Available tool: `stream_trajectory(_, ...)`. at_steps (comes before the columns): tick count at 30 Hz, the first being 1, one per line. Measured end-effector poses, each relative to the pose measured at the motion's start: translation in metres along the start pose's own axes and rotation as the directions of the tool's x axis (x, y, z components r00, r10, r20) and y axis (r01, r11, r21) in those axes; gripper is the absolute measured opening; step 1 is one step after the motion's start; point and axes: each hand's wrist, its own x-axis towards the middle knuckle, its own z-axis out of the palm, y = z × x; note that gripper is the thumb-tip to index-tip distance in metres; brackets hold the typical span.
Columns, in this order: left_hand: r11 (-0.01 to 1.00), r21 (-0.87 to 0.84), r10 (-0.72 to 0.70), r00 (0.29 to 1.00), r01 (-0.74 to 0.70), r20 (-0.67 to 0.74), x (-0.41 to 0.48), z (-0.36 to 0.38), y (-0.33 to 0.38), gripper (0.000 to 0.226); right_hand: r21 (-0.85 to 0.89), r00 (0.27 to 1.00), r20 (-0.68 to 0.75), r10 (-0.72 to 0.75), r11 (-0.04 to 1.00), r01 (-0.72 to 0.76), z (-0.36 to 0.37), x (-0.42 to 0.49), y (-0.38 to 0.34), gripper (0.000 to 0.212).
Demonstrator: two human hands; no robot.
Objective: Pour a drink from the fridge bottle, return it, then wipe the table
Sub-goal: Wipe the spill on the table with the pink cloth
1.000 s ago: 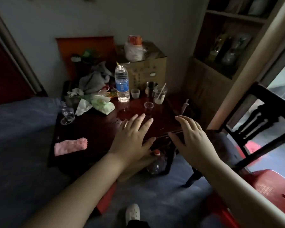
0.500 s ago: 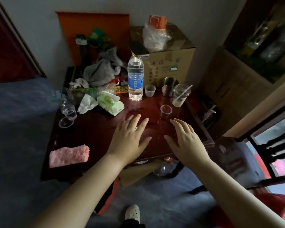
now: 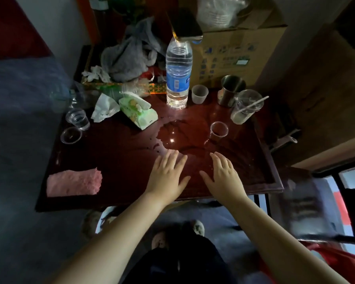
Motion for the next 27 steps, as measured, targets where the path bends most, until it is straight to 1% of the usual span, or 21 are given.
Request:
stream_trajectory(2, 0.999, 0.004, -0.048, 0.996, 0.048, 0.073, 0.008, 0.012, 0.004, 0.065, 0.007, 0.998, 0.054, -0.017, 1.000, 0.016, 0.005, 0.012, 0.015, 0.068)
stream_trajectory(6, 0.988, 0.006, -0.151, 0.967, 0.153, 0.206, 0.021, 0.034, 0.016, 0.070, -0.008, 0.980, 0.196, -0.044, 0.999, 0.046, 0.014, 0.030, 0.043, 0.072)
stream_trajectory(9, 0.971, -0.022, -0.224, 0.940, 0.238, 0.257, 0.027, 0.048, 0.028, 0.074, 0.005, 0.954, 0.288, -0.079, 0.997, 0.081, 0.019, 0.036, 0.057, 0.078)
stream_trajectory(12, 0.956, -0.057, -0.261, 0.920, 0.289, 0.291, 0.029, 0.059, 0.035, 0.075, -0.011, 0.926, 0.355, -0.125, 0.990, 0.138, 0.024, 0.042, 0.070, 0.080)
stream_trajectory(16, 0.917, -0.118, -0.326, 0.888, 0.380, 0.323, 0.027, 0.071, 0.039, 0.072, -0.033, 0.894, 0.428, -0.133, 0.986, 0.163, 0.033, 0.044, 0.079, 0.080)
stream_trajectory(18, 0.918, -0.090, -0.338, 0.879, 0.387, 0.337, 0.023, 0.078, 0.040, 0.072, -0.045, 0.882, 0.451, -0.137, 0.983, 0.176, 0.039, 0.042, 0.083, 0.079)
stream_trajectory(21, 0.930, -0.055, -0.328, 0.887, 0.364, 0.325, 0.020, 0.085, 0.040, 0.086, -0.044, 0.890, 0.437, -0.131, 0.985, 0.166, 0.043, 0.041, 0.086, 0.076)
stream_trajectory(22, 0.930, -0.056, -0.328, 0.890, 0.362, 0.317, 0.021, 0.086, 0.039, 0.086, -0.038, 0.892, 0.433, -0.129, 0.986, 0.161, 0.043, 0.042, 0.086, 0.075)
stream_trajectory(25, 0.930, -0.065, -0.326, 0.895, 0.361, 0.304, 0.020, 0.087, 0.038, 0.070, -0.055, 0.880, 0.455, -0.136, 0.982, 0.180, 0.040, 0.045, 0.084, 0.074)
stream_trajectory(27, 0.930, -0.076, -0.322, 0.896, 0.360, 0.305, 0.020, 0.087, 0.037, 0.069, -0.034, 0.884, 0.445, -0.144, 0.984, 0.177, 0.032, 0.046, 0.081, 0.072)
